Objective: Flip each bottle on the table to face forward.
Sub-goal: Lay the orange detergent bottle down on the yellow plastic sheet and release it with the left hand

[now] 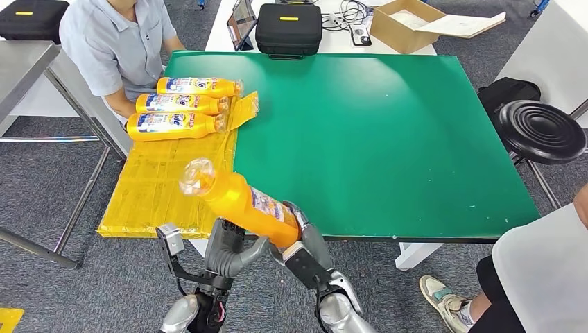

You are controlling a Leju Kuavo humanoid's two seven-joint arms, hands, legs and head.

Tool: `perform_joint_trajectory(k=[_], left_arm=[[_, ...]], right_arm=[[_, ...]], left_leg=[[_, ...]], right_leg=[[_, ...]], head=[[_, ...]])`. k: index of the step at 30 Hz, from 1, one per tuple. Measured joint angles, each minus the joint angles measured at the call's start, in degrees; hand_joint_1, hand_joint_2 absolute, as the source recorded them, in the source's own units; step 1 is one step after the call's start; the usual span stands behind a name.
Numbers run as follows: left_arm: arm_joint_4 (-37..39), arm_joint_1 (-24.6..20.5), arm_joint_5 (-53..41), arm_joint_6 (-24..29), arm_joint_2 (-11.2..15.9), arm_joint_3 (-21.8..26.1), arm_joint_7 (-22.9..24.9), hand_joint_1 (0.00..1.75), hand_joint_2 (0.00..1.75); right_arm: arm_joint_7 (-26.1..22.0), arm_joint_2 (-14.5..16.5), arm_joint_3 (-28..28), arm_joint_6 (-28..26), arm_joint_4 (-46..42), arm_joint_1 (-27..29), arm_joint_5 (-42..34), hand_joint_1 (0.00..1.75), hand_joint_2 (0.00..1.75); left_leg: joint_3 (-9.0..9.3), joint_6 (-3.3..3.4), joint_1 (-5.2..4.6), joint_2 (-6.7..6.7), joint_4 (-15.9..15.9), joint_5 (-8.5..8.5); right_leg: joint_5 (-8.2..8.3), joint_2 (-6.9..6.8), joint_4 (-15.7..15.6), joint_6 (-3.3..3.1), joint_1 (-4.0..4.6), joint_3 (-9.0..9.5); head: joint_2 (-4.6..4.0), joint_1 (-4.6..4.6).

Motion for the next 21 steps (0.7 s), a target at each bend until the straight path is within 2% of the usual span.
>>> perform_joint_trajectory(k=[11, 12, 16, 17, 20, 21], left_arm=[[-0.5, -0.5, 1.1, 0.1, 0.2, 0.4, -2.2, 0.0, 1.75], [-0.5, -0.5, 1.2, 0.0, 0.3, 0.4, -2.4, 0.07, 1.75], [-0.5, -0.5, 1.5, -0.4, 0.7, 0.4, -3.2, 1.68, 1.75], [-0.5, -0.5, 1.4, -0.6, 0.9, 0.4, -3.5, 1.75, 1.75], [-0.5, -0.4, 0.8, -0.9, 1.2, 0.4, -4.3, 1.75, 1.75], [-0.5, -0.4, 0.6, -0.9, 1.3, 0.4, -4.5, 1.75, 1.75]], right_arm=[[0.0, 0.2, 5.6, 0.0, 1.9, -1.2, -0.2, 1.75, 1.75], [0.0, 0.2, 5.9, 0.0, 2.1, -1.3, -0.3, 1.75, 1.75], [0.1, 0.2, 7.2, 0.1, 2.8, -1.9, -0.7, 1.75, 1.75], [0.1, 0.2, 7.6, 0.1, 3.0, -2.1, -0.8, 1.75, 1.75], [0.1, 0.2, 8.6, 0.1, 3.4, -2.6, -1.2, 1.75, 1.75], [0.1, 0.2, 8.9, 0.1, 3.4, -2.7, -1.3, 1.7, 1.75]], left_leg=[[0.0, -0.01, 0.01, 0.01, 0.0, 0.0], [0.0, -0.01, 0.01, 0.01, 0.0, 0.0], [-0.01, 0.0, 0.01, 0.01, 0.0, 0.0], [-0.01, 0.0, 0.01, 0.01, 0.0, 0.0], [-0.01, 0.0, 0.01, 0.02, 0.0, 0.0], [-0.01, 0.0, 0.01, 0.02, 0.0, 0.0]], right_leg=[[0.0, 0.0, 0.0, 0.0, 0.02, -0.04], [0.0, 0.0, 0.0, 0.0, 0.01, -0.04], [0.0, 0.01, 0.0, 0.0, 0.01, -0.04], [0.0, 0.01, 0.0, 0.0, 0.01, -0.04], [0.0, 0.01, 0.0, 0.0, 0.01, -0.05], [0.0, 0.01, 0.0, 0.0, 0.01, -0.05]], head=[[0.0, 0.0], [0.0, 0.0], [0.0, 0.0], [0.0, 0.0], [0.0, 0.0], [0.0, 0.0]])
